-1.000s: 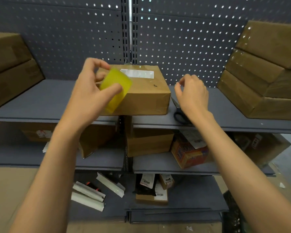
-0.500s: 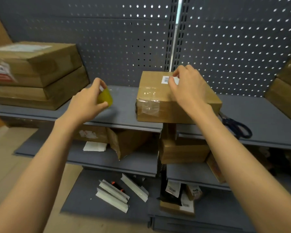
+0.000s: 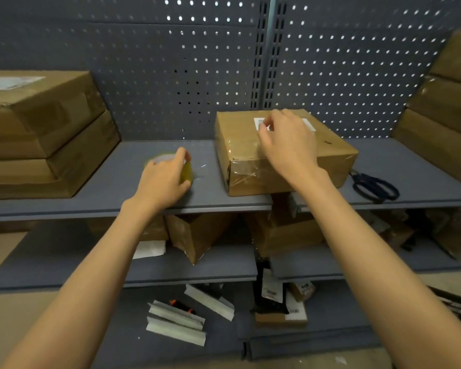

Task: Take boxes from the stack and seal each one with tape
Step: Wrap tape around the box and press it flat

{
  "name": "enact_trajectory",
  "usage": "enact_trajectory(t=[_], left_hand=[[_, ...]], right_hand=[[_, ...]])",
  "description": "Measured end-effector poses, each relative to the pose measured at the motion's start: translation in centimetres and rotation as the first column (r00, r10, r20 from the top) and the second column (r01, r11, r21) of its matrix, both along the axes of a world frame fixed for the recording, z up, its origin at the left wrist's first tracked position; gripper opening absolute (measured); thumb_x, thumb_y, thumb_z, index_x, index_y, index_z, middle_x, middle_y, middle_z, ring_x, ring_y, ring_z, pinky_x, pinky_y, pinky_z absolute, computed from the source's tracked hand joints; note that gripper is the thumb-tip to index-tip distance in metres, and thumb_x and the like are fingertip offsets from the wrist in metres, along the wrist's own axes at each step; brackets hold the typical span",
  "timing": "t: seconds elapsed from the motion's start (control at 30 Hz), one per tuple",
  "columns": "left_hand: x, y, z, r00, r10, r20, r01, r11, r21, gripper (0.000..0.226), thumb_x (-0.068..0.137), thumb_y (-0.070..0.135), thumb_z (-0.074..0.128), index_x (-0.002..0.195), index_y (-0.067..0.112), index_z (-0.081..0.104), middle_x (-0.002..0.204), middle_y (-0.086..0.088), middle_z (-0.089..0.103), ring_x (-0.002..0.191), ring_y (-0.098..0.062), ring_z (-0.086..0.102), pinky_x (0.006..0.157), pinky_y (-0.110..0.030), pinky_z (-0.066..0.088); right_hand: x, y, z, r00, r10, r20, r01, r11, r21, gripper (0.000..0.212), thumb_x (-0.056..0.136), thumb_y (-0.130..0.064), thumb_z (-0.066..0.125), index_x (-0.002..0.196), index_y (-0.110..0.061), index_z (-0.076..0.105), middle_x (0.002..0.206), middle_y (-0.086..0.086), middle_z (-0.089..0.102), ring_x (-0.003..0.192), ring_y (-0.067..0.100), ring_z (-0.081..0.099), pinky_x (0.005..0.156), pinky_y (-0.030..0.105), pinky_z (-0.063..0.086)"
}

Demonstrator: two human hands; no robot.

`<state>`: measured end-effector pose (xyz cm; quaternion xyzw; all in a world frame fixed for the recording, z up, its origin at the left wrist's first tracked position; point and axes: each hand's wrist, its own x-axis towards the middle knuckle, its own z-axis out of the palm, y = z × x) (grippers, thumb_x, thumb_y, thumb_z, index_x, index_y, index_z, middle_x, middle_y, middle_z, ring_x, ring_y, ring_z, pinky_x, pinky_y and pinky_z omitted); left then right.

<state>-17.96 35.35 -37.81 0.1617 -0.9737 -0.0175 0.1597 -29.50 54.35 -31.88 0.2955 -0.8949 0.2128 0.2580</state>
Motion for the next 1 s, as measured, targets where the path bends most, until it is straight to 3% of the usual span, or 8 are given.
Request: enact_trajectory(t=[0.1,0.23,0.37,0.5,0.7,0.8,0.87,1.0], left_hand=[[-0.6,0.7,0.8,0.998,-0.019,-0.053,0.019,1.000,-0.001,0.042,0.096,0.031,0.041,0.132,0.007,0.042,0.128,-0.020,0.050,0.116,-0.036,0.043,0.095,-0.042,0.035],[-2.6,4.2,3.5,0.936,-0.266,-0.231,0.314,0.927,0.206,0.050,0.102,0.026,0.026,0.146,0.004,0.031,0.151,-0.013,0.033,0.142,-0.026,0.023,0.115,-0.033,0.016],[-3.9,6.9,3.4,0.893,-0.436,-0.115,0.450,0.864,0.227,0.047,0.106,0.023,0.020,0.150,0.008,0.022,0.157,-0.009,0.024,0.145,-0.017,0.014,0.114,-0.016,-0.004],[-3.6,6.3,1.9,0.932,-0.361,-0.014,0.355,0.907,0.227,0.050,0.105,0.028,0.022,0.152,0.012,0.017,0.160,-0.004,0.015,0.147,-0.013,0.009,0.117,-0.025,0.003],[-3.1,5.2,3.0,0.925,-0.377,0.053,0.355,0.904,0.239,0.048,0.105,0.029,0.023,0.151,0.014,0.022,0.159,0.000,0.017,0.147,-0.011,0.013,0.118,-0.029,0.005],[-3.3,5.2,3.1,0.936,-0.353,0.003,0.342,0.910,0.236,0.047,0.105,0.030,0.025,0.148,0.013,0.031,0.156,-0.002,0.027,0.146,-0.014,0.018,0.118,-0.031,0.012],[-4.1,5.3,3.2,0.936,-0.343,-0.084,0.353,0.901,0.252,0.045,0.104,0.032,0.028,0.140,0.011,0.045,0.148,-0.007,0.043,0.144,-0.019,0.025,0.116,-0.036,0.021],[-5.5,5.4,2.6,0.889,-0.451,-0.078,0.456,0.859,0.231,0.055,0.100,0.047,0.032,0.142,0.013,0.042,0.147,-0.008,0.043,0.141,-0.022,0.031,0.118,-0.038,0.022]], right_hand=[[0.1,0.5,0.2,1.000,0.013,0.024,-0.012,0.999,-0.044,0.031,0.104,-0.025,0.031,0.088,-0.010,0.054,0.088,0.001,0.050,0.081,0.019,0.045,0.067,0.030,0.027],[1.9,0.5,0.3,0.938,0.298,0.174,-0.274,0.950,-0.152,0.039,0.106,-0.026,0.024,0.077,-0.019,0.050,0.082,-0.002,0.051,0.081,0.017,0.046,0.075,0.033,0.035],[2.4,0.5,-1.5,0.867,0.390,0.309,-0.413,0.911,0.009,0.049,0.106,-0.032,0.018,0.137,-0.007,0.046,0.142,0.011,0.048,0.132,0.018,0.038,0.108,0.021,0.019],[0.7,1.9,-3.8,0.921,0.271,0.278,-0.342,0.906,0.250,0.052,0.104,-0.039,0.011,0.152,-0.019,0.018,0.159,-0.005,0.017,0.146,0.009,0.009,0.117,0.027,0.001],[-0.4,2.5,-3.8,0.910,0.306,0.279,-0.356,0.922,0.151,0.050,0.105,-0.038,0.015,0.148,-0.020,0.032,0.154,-0.005,0.031,0.145,0.013,0.020,0.117,0.031,0.011],[-0.8,3.1,-3.4,0.891,0.363,0.274,-0.354,0.932,-0.082,0.042,0.105,-0.034,0.028,0.114,-0.013,0.063,0.110,-0.001,0.064,0.107,0.018,0.057,0.086,0.033,0.040],[-1.2,3.3,-3.0,0.894,0.378,0.241,-0.354,0.925,-0.140,0.036,0.104,-0.033,0.034,0.099,-0.013,0.064,0.092,0.000,0.065,0.086,0.016,0.058,0.074,0.032,0.041],[-2.3,2.5,-3.3,0.892,0.401,0.209,-0.409,0.912,-0.002,0.043,0.101,-0.039,0.040,0.134,-0.015,0.053,0.134,0.004,0.057,0.125,0.018,0.050,0.105,0.034,0.038]])
